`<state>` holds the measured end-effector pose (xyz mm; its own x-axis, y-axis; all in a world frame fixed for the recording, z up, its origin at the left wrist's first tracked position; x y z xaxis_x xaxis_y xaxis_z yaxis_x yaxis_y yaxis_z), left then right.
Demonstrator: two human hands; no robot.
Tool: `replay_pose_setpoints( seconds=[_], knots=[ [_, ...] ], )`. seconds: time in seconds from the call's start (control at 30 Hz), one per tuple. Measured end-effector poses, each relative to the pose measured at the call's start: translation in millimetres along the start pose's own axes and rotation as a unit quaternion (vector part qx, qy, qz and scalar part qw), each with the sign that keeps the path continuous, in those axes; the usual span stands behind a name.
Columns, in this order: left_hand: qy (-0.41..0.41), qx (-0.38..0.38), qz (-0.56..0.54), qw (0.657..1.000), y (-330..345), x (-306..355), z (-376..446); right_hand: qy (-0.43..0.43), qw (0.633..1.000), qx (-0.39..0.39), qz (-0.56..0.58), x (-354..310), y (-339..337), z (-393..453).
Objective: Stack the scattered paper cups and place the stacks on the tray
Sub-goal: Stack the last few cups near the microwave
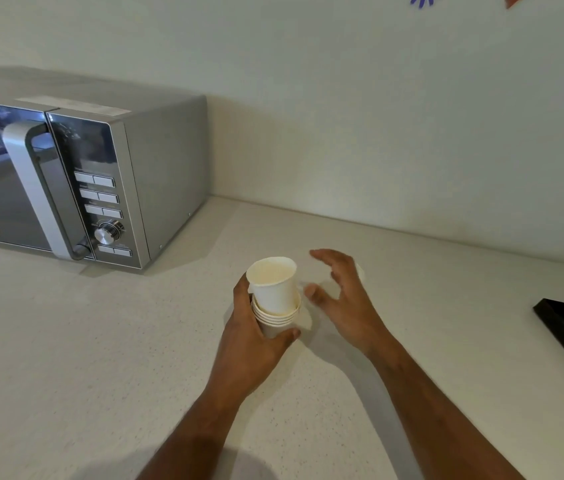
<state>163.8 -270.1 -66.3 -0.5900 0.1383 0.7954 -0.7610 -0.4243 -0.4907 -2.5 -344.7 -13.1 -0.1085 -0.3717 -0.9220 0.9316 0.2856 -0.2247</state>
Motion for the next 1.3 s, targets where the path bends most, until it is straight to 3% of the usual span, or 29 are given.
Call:
replay_pose_setpoints(
  seconds=[0.1, 0.17, 0.27, 0.5, 0.73, 0.83, 0.97, 1.07, 1.17, 1.3],
  knots=[
    [-0.013, -0.017, -0.008, 1.0, 0.4, 0.4, -0.1, 0.063, 0.979, 0.188, -0.057, 16.0, -22.2, 10.0],
    [-0.013, -0.02, -0.004, 1.0, 1.4, 0.1, -0.1, 0.122, 0.963, 0.227, -0.076, 27.5, -30.5, 13.5],
    [-0.006, -0.029, 0.01, 1.0, 2.5, -0.4, 0.5, 0.143, 0.966, 0.208, -0.051, 42.4, -33.7, 14.0],
    [0.015, -0.028, 0.024, 0.999, 6.3, -3.7, 2.3, 0.085, 0.973, 0.204, -0.062, 36.8, -27.2, 12.7],
    [0.018, -0.013, 0.026, 0.999, 5.9, -1.0, 0.5, 0.164, 0.979, 0.122, -0.003, 36.4, 8.3, 10.9],
    [0.021, -0.017, 0.03, 0.999, 5.2, -2.0, 0.3, 0.118, 0.98, 0.158, -0.021, 26.5, 12.4, 11.5],
    [0.021, -0.014, 0.028, 0.999, 6.1, -4.2, 1.7, -0.024, 0.974, 0.223, -0.01, -8.9, 5.6, 6.2],
    [0.02, -0.015, 0.019, 1.0, 7.6, -3.2, 2.3, -0.153, 0.973, 0.16, -0.064, -34.8, 2.7, -5.2],
    [0.014, -0.013, -0.003, 1.0, 9.1, -1.2, 1.8, -0.266, 0.939, 0.047, -0.212, -46.9, 5.2, -18.7],
    [0.019, -0.033, -0.032, 0.999, 14.0, 4.0, -5.1, -0.252, 0.912, -0.084, -0.313, -44.4, 11.7, -34.7]
  ],
)
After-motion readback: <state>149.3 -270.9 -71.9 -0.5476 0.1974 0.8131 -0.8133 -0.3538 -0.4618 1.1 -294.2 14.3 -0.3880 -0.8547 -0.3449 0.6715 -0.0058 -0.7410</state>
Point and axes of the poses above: each hand's wrist, its own z-axis towards the middle knuckle, its own y-axis out of the palm, x = y × z, the point moved 2 cm from there along z, towards the middle knuckle, and after that the axes turned 14 degrees about z, right-handed, at the moved point
